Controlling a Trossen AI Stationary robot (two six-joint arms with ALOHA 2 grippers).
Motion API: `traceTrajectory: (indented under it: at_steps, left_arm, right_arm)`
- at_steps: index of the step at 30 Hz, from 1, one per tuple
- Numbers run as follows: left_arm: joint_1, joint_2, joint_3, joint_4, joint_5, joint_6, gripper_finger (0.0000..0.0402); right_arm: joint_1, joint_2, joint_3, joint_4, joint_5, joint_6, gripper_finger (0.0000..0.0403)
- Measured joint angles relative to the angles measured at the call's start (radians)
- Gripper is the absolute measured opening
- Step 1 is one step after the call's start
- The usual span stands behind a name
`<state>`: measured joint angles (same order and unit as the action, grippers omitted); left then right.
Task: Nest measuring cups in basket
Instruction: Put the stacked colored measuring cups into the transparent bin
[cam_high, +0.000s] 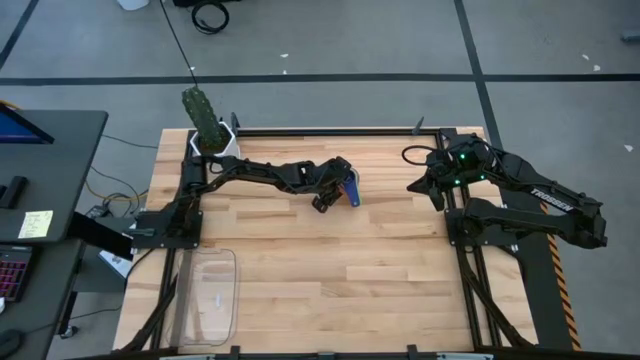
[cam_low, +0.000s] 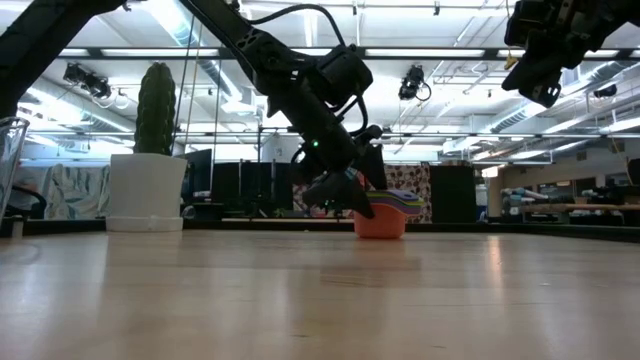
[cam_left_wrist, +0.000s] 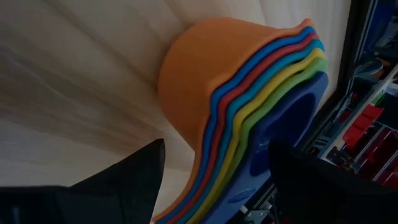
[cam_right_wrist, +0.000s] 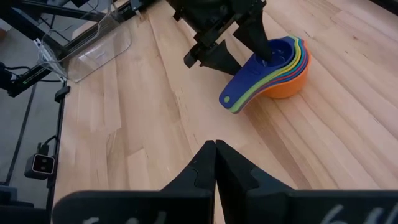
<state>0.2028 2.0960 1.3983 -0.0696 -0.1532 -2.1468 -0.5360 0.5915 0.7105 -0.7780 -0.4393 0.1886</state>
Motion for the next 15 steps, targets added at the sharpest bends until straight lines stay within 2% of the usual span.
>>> traceTrajectory:
  at_steps: [15]
  left_arm:
    - [0.0, 0.0, 0.0, 0.004, -0.011, -0.015, 0.0286]
  right_arm:
    - [0.0, 0.0, 0.0, 0.0, 0.0, 0.0, 0.0013]
